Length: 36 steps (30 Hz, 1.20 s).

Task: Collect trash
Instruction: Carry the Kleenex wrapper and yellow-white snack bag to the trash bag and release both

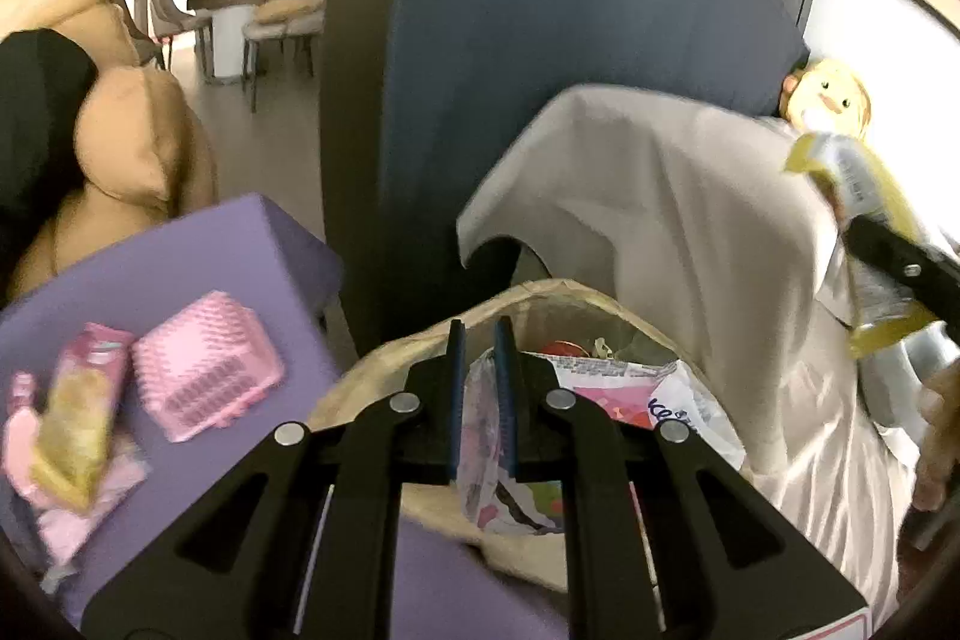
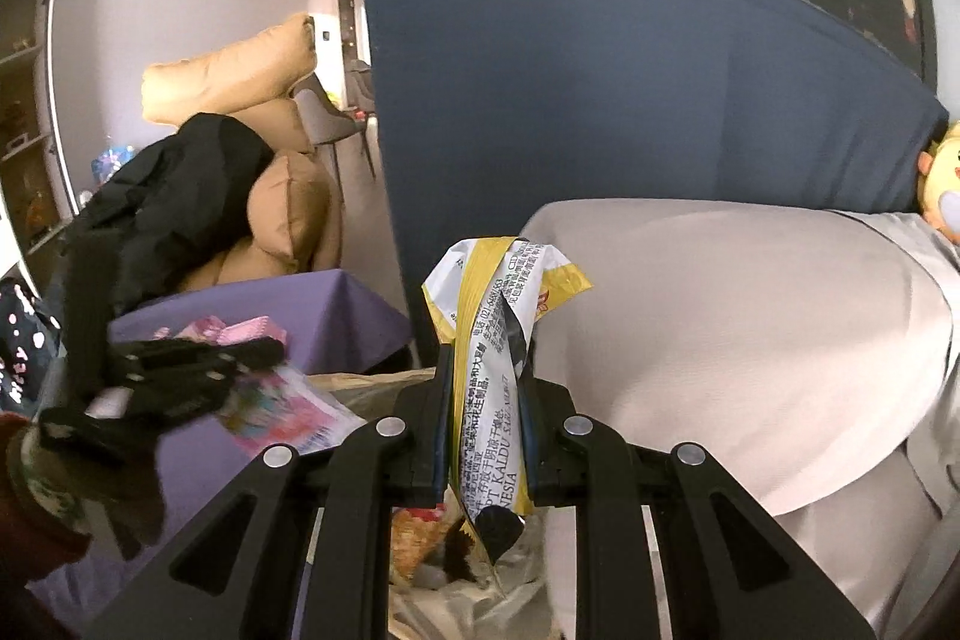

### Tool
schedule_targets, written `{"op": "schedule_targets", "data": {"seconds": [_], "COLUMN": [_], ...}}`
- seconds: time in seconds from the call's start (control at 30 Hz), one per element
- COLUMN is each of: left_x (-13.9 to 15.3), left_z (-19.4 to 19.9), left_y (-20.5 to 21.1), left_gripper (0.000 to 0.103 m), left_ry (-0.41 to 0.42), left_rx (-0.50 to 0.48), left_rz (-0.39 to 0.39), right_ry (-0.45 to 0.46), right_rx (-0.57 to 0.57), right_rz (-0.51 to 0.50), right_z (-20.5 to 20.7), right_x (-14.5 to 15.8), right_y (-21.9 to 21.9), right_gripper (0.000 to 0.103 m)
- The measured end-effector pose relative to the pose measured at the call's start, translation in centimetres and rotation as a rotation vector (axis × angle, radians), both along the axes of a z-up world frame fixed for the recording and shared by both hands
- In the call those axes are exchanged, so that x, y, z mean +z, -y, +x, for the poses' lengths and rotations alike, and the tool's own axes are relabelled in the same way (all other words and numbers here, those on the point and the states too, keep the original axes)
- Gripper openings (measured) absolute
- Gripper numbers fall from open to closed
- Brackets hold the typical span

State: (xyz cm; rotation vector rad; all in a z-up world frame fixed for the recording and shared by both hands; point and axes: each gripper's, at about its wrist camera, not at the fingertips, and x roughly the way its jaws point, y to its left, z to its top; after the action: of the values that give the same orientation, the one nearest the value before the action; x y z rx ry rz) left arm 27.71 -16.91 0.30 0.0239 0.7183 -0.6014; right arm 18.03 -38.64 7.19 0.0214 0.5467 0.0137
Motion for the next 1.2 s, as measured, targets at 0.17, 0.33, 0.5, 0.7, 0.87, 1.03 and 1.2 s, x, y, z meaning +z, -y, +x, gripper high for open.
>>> {"op": "schedule_targets", "data": {"seconds": [0.17,0.33,0.5,0.7,0.87,1.03,1.2], "left_x": [-2.1,-2.0,-1.0,-0.1,-0.7,-2.4,-3.5], "left_z": [1.8,2.2,1.5,-1.1,-3.2,-4.4,-5.0], "left_y": [1.9,-0.6,-6.0,-13.2,-19.8,-25.5,-29.6], "left_gripper": [0.029,0.043,0.047,0.055,0.056,0.056,0.056], "left_ry": [-0.081,-0.118,-0.139,-0.100,-0.076,-0.094,-0.125], "left_rx": [-0.038,0.006,0.094,0.169,0.263,0.378,0.463], "left_rz": [-0.041,-0.099,-0.150,-0.128,-0.097,-0.090,-0.135], "right_ry": [-0.027,-0.063,-0.146,-0.233,-0.320,-0.379,-0.510], "right_rx": [0.004,0.052,0.180,0.233,0.239,0.218,0.202], "right_rz": [-0.002,0.025,0.033,0.026,0.025,-0.024,-0.017], "right_z": [1.1,2.7,4.9,7.6,9.2,10.7,11.4], "right_x": [-1.1,-2.4,-5.0,-7.7,-9.7,-12.1,-15.9], "right_y": [-0.2,-1.4,-4.5,-7.3,-8.0,-8.3,-7.5], "right_gripper": [0.018,0.018,0.018,0.018,0.018,0.018,0.018]}}
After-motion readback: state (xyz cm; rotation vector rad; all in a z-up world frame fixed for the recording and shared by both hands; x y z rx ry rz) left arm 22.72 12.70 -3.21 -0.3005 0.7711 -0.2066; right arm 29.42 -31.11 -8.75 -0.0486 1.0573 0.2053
